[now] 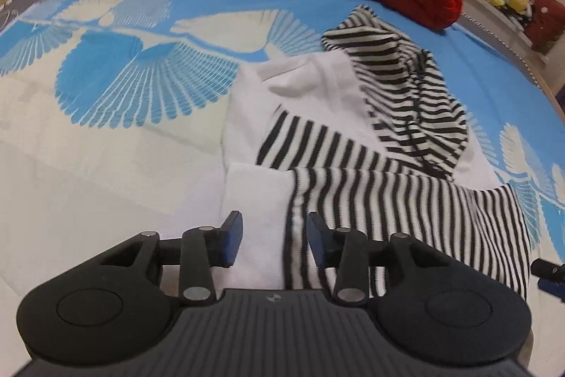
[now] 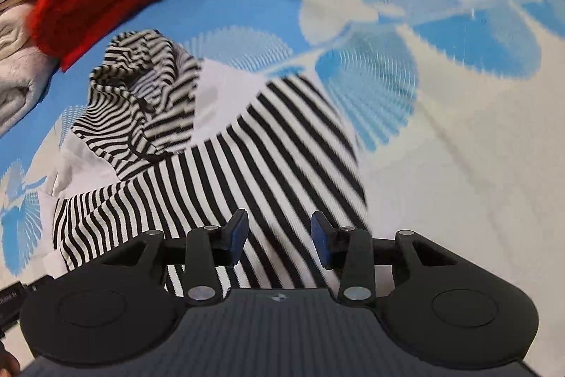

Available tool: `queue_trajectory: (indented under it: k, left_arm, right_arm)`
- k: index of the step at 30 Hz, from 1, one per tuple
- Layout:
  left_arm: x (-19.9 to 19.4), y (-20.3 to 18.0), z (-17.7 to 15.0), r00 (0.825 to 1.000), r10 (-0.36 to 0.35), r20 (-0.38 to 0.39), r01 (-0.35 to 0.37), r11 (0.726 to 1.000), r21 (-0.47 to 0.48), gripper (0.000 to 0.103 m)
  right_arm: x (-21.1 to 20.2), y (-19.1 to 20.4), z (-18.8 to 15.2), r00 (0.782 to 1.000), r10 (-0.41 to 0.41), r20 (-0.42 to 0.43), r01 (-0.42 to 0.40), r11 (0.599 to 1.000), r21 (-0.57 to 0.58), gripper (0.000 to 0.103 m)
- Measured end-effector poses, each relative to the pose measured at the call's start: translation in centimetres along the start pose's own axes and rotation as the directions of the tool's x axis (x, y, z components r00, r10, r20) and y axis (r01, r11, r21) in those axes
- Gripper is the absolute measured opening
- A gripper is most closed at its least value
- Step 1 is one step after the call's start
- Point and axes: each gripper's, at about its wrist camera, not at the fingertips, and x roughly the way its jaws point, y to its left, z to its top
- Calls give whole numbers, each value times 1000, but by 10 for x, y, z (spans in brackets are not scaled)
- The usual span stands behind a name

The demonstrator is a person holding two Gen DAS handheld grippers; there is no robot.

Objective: Fold small clothes

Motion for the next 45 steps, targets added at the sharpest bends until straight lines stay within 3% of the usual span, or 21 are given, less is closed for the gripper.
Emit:
queue_trajectory:
  k: [6,14,19,24,31,34,36,37,38,41,45]
  left_arm:
    - [-22,-15,-8,996,-31,87,26,998,60,61]
    - [-33,-31,-12,979,-31,200,7,993,118,77]
    - [-31,-41,-10,970,-29,240,-7,989,148,80]
    - [-22,-48,-6,970,-63,237,24,986,167,82]
    - [-21,-42,5,949,-69,309,-2,975,224,83]
    - [-15,-33,11,949,-63,309,-24,963,270,80]
    - [-1,-22,22,969,-55,239,-3,971,237,69]
    - [8,-18,29,976,-50,212,1,975,224,58]
    - [17,-17,40,980,-31,197,-13,976,219,49]
    - [41,-22,79,980,-15,198,-31,973,227,33]
    - [78,-46,142,979,-30,203,-21,969,246,31]
  right_arm:
    - [-28,0,-2,997,-16,78,20,998,-58,44]
    - [-38,-9,-8,996,-23,87,32,995,-98,45]
    - [-37,-14,-7,995,-24,94,33,994,-101,50]
    - [-30,-17,-1,997,-26,79,33,995,-90,59]
    - [-20,-20,14,997,-26,72,32,996,-84,60]
    - [-17,-20,22,997,-27,78,33,996,-80,60]
    - [-16,-19,30,993,-47,105,58,993,-105,60]
    - [-16,-17,33,990,-60,125,76,989,-128,60]
    - [-16,-16,37,987,-74,141,95,985,-147,60]
    - [-15,-16,44,985,-77,157,102,982,-160,60]
    - [-11,-12,43,985,-78,152,111,968,-226,60]
